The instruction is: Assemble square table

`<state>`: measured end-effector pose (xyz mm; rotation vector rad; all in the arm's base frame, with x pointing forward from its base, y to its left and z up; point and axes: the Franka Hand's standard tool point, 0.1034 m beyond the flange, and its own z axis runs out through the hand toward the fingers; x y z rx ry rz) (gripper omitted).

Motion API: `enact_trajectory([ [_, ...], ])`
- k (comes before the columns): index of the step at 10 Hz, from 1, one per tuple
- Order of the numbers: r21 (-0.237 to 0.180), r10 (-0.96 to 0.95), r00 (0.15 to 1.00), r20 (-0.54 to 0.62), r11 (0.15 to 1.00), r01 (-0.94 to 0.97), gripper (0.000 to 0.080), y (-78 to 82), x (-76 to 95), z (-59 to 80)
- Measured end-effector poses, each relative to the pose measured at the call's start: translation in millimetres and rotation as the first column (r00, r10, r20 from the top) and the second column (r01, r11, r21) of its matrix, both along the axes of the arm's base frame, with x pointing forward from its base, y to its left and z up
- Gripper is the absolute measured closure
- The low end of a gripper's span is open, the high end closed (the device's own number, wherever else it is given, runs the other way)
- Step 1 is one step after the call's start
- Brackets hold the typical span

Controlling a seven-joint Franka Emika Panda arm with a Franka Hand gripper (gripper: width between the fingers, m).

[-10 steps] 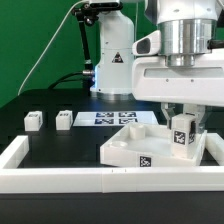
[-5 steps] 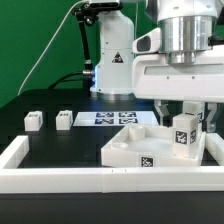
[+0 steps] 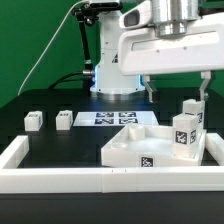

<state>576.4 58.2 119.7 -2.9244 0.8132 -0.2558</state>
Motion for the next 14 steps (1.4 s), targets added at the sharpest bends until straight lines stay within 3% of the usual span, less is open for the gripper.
enact_trajectory([
  [1, -0.006, 0.019, 1.000, 0.004, 1.000, -0.019, 0.0150, -8.9, -1.7, 3.5],
  [6, -0.012, 0.042, 0.999, 0.000, 0.999, -0.042, 0.0150, -7.5, -2.4, -0.6],
  [10, -0.028, 0.082, 0.995, -0.063, 0.996, -0.084, 0.0150, -38.2, -33.0, -24.0],
  [12, -0.053, 0.064, 0.997, -0.053, 0.996, -0.067, 0.0150, -61.8, -40.6, -36.0],
  [14, -0.053, 0.066, 0.996, -0.058, 0.996, -0.069, 0.0150, -60.4, -41.6, -37.7],
])
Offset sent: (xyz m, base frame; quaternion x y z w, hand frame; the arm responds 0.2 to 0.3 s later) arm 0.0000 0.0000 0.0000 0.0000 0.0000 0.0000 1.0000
